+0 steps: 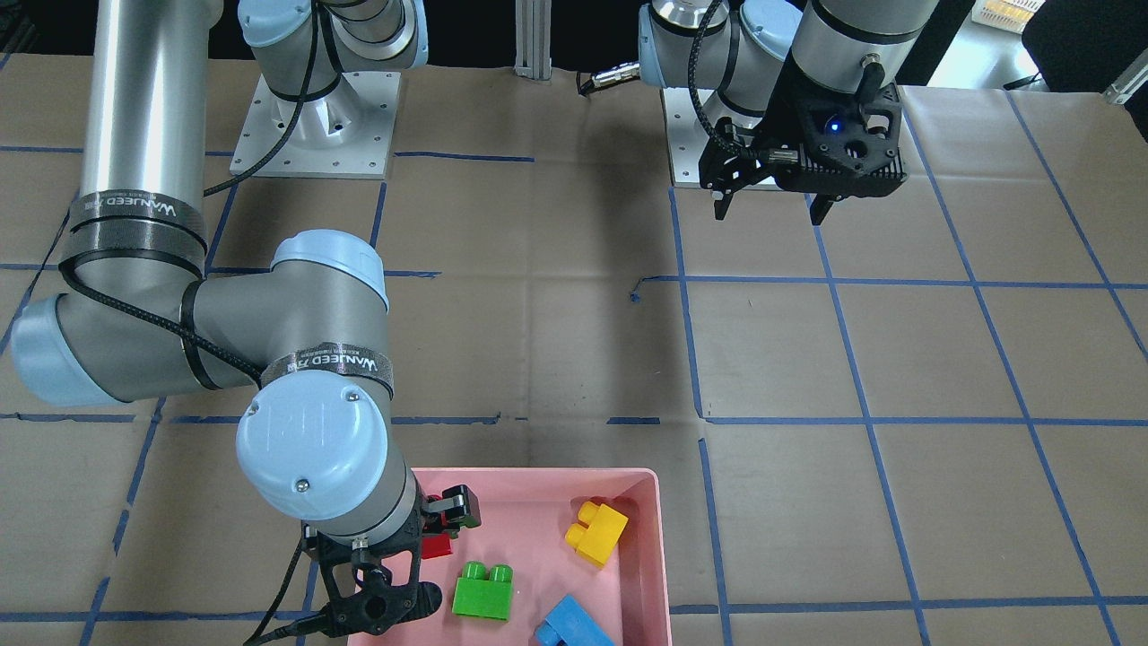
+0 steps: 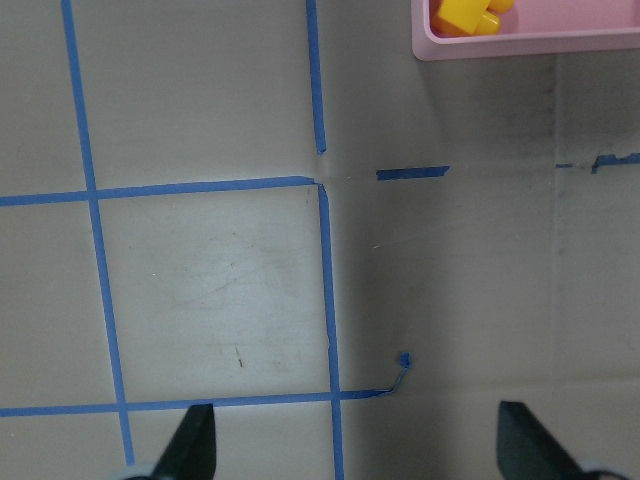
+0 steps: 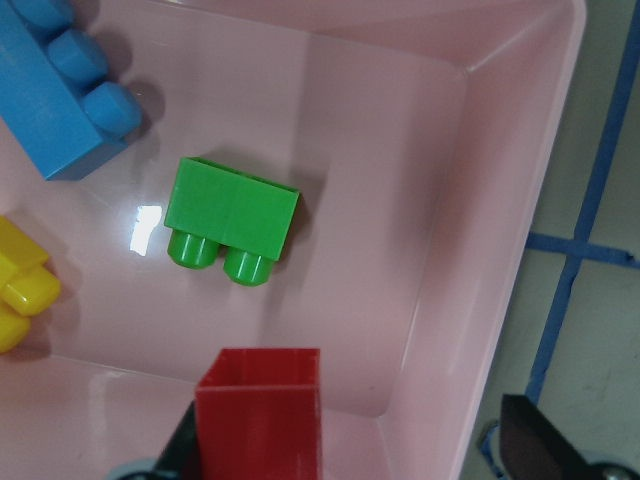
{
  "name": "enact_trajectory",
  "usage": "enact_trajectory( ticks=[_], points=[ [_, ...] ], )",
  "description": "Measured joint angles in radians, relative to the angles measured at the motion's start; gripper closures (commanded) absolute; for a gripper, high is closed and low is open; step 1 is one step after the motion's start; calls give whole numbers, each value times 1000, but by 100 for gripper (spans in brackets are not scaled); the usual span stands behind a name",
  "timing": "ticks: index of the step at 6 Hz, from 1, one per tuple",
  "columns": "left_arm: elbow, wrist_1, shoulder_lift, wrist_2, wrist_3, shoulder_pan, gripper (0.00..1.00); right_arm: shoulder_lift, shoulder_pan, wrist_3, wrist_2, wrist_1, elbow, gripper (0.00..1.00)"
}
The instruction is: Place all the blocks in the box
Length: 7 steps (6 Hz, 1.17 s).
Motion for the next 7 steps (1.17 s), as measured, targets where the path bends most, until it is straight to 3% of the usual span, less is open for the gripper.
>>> enact_trajectory(
  ticks=[2,7],
  points=[
    [0,3,0,0,0,0,1,11,-1,-118,-11,-80,2,1],
    [1,5,-1,0,0,0,1,-21,-20,248,3,-189,-1,1]
  ],
)
